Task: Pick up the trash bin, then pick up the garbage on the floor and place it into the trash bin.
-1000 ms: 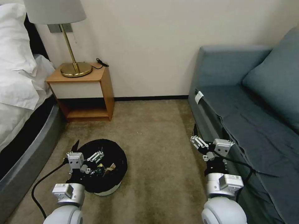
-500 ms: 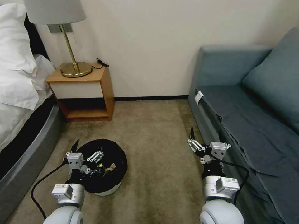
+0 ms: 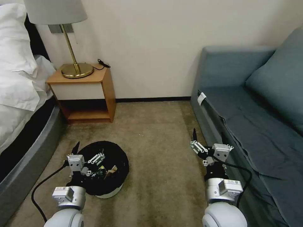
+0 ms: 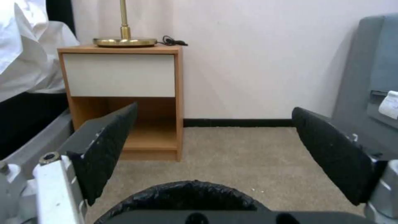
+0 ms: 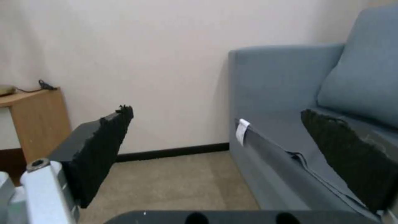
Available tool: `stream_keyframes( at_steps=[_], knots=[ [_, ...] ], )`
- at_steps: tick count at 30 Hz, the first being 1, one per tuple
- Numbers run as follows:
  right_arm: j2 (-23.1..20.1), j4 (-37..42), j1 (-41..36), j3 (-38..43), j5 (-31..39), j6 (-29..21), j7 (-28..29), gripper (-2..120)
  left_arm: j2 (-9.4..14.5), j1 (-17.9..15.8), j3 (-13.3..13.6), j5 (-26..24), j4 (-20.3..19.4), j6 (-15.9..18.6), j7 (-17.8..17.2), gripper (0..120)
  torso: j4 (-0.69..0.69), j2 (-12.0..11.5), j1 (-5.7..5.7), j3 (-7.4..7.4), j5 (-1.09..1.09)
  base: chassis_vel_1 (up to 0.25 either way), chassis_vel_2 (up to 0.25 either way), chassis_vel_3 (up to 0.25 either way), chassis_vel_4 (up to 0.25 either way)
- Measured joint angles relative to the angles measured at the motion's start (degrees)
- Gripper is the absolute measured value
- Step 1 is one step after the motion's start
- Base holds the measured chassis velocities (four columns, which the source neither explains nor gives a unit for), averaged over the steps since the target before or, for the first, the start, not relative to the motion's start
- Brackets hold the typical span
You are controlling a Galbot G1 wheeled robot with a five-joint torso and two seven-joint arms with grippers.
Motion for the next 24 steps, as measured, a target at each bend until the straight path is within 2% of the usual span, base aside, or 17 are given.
stream_keyframes(
  at_steps=[24],
  knots=[
    [-0.02, 0.0, 0.05, -0.01, 0.06, -0.04, 0.03, 100, 0.0, 0.0, 0.0, -0.02, 0.02, 0.05, -0.05, 100, 0.0, 0.0, 0.0, 0.0, 0.0, 0.0, 0.0, 0.0, 0.0]
  ],
)
